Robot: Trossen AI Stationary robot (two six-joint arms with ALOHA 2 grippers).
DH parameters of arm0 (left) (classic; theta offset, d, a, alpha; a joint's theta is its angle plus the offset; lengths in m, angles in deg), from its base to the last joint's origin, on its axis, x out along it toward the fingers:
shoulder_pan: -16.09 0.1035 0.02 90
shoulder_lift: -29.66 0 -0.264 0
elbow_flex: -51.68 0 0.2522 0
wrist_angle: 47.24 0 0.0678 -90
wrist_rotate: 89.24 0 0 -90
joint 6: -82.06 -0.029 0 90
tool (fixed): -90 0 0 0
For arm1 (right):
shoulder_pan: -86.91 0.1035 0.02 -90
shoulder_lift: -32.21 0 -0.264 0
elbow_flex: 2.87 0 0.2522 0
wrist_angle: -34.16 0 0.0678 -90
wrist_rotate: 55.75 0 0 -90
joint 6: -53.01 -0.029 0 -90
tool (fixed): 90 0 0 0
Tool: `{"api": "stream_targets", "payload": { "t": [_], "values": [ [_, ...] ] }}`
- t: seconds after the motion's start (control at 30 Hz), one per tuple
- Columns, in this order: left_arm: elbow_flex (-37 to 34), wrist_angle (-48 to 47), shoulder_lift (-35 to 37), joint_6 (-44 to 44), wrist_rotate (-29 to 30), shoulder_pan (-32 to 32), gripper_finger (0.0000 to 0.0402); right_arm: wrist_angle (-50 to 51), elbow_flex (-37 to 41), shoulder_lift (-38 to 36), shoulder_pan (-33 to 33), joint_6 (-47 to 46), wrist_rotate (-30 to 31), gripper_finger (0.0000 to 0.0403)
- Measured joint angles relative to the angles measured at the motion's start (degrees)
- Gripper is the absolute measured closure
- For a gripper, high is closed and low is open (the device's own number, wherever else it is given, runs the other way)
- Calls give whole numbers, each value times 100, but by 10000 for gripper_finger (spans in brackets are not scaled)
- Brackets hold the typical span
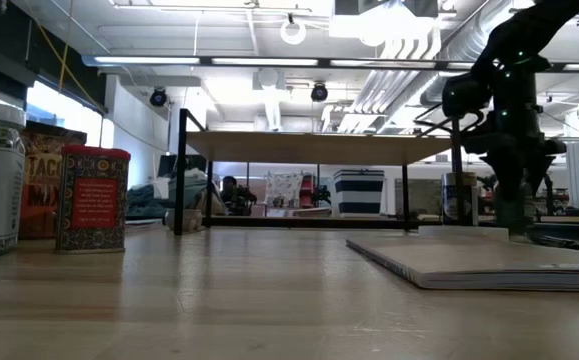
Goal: Shelf spices
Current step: Move the green seasoning bottle to the middle left of the table
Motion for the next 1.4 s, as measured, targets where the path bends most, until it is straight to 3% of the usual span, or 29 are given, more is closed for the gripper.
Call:
{"api": "stream_targets", "payload": {
  "t": [0.13, 0.27, 0.5, 0.63, 0.77, 0.97, 1.23, 1.4],
  "values": [
    [-4, 265, 44, -179, -2, 0, 402, 66, 2, -67, 11, -145, -144, 216],
    [-4, 884, 283, -367, 0, 0, 402, 766, -221, -407, 14, -130, -262, 216],
    [-4, 1574, 839, -1087, 501, -2, 402, 1396, -1427, -1288, 13, -463, -249, 216],
    [-2, 1439, 1077, -1229, 703, 0, 401, 1215, -2179, -1629, 94, -798, -639, 216],
    [-2, 1342, 1288, -1269, 865, -2, 402, 475, -2799, -1620, 645, -1103, -1288, 216],
    [-2, 1337, 1489, -1376, 1352, 0, 401, -622, -3241, -1017, 2299, -1431, -1317, 216],
    [-2, 935, 1592, -1219, 1243, 0, 401, -3218, -3702, 658, 4582, -1645, -1313, 216],
    [-2, 503, 1710, -1219, 775, -2, 401, -3029, -4802, 2234, 5329, -1779, -1291, 216]
  ]
}}
